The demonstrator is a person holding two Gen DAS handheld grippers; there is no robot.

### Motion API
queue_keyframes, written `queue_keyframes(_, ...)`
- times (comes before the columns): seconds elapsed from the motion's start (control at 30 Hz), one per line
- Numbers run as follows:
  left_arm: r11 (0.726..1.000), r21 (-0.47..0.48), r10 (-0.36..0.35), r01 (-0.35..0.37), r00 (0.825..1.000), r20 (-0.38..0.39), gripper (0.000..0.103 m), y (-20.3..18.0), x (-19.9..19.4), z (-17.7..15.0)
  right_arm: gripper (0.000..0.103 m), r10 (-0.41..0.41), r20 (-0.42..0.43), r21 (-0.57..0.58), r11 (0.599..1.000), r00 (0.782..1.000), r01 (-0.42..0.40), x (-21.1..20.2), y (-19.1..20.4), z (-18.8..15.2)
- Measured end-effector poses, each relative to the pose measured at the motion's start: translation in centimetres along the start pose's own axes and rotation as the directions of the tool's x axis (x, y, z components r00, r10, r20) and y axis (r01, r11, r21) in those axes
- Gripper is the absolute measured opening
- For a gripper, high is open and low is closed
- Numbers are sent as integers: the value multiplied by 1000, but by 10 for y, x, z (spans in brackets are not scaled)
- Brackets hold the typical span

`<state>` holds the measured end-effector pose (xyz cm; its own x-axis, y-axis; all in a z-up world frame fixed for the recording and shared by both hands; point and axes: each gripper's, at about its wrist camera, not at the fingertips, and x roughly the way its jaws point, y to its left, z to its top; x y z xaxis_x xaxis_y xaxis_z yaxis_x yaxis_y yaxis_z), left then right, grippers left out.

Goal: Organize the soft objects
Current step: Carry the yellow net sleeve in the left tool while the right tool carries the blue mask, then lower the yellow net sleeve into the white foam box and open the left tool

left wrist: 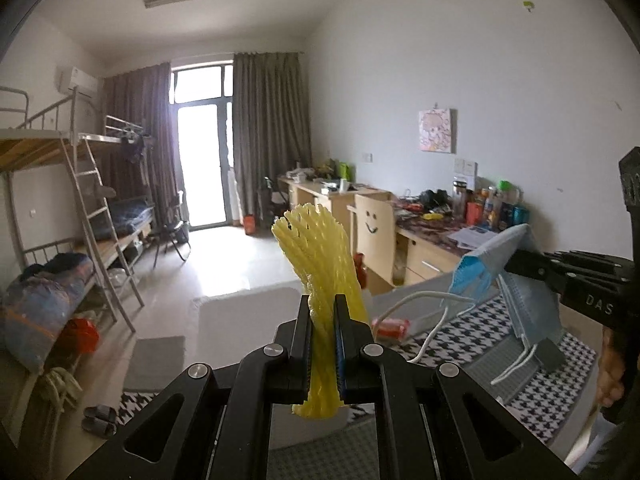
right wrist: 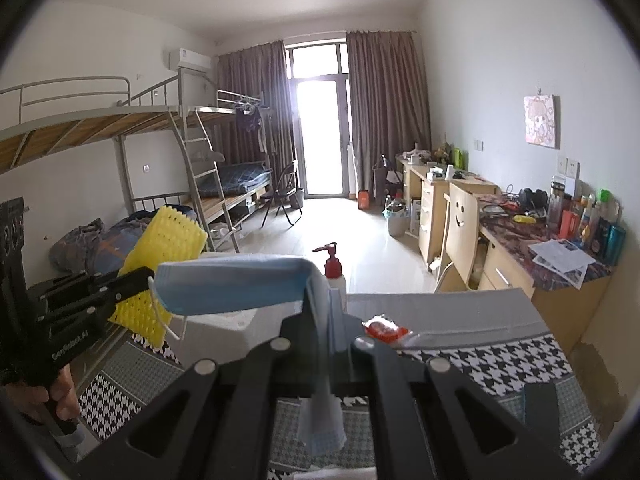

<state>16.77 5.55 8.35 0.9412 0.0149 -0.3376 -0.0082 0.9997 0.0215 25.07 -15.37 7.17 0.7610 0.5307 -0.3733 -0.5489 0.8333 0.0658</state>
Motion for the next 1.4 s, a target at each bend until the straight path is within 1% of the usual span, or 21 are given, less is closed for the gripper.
queue_keyframes(0.23,997,-24,67,-67,998,-8,10,13,18,5,6,-7,-10,-2,1000,1000,7,14,5,11)
queue_keyframes(0.47,995,-31,91,-92,995,-38,10,21,32,4,6,11,-38,-10,1000,999,-11,30,13,18)
queue_keyframes(0.7,991,-37,127,-130,989,-75,10,33,46,1,6,11,-63,-33,999,998,-13,47,25,25)
queue_keyframes(0.97,989,-54,127,-135,984,-122,10,46,68,0,6,21,-90,-45,999,996,-25,58,32,26)
queue_keyframes(1.07,989,-62,122,-133,981,-148,10,51,78,-2,6,19,-98,-51,998,995,-25,61,34,27)
queue_keyframes(1.17,989,-64,119,-133,976,-182,12,56,89,-5,6,14,-101,-58,998,995,-20,63,37,29)
queue_keyframes(1.23,990,-65,111,-127,973,-201,27,59,95,-7,6,9,-102,-61,998,995,-16,65,39,31)
queue_keyframes(1.27,990,-66,111,-128,971,-213,47,62,99,-9,6,7,-102,-62,998,995,-13,67,39,32)
queue_keyframes(1.3,989,-66,118,-135,969,-218,63,63,100,-10,6,4,-105,-62,998,995,-10,68,39,32)
queue_keyframes(1.4,984,-75,144,-163,967,-211,72,70,97,-11,6,-5,-110,-64,998,994,-3,72,40,33)
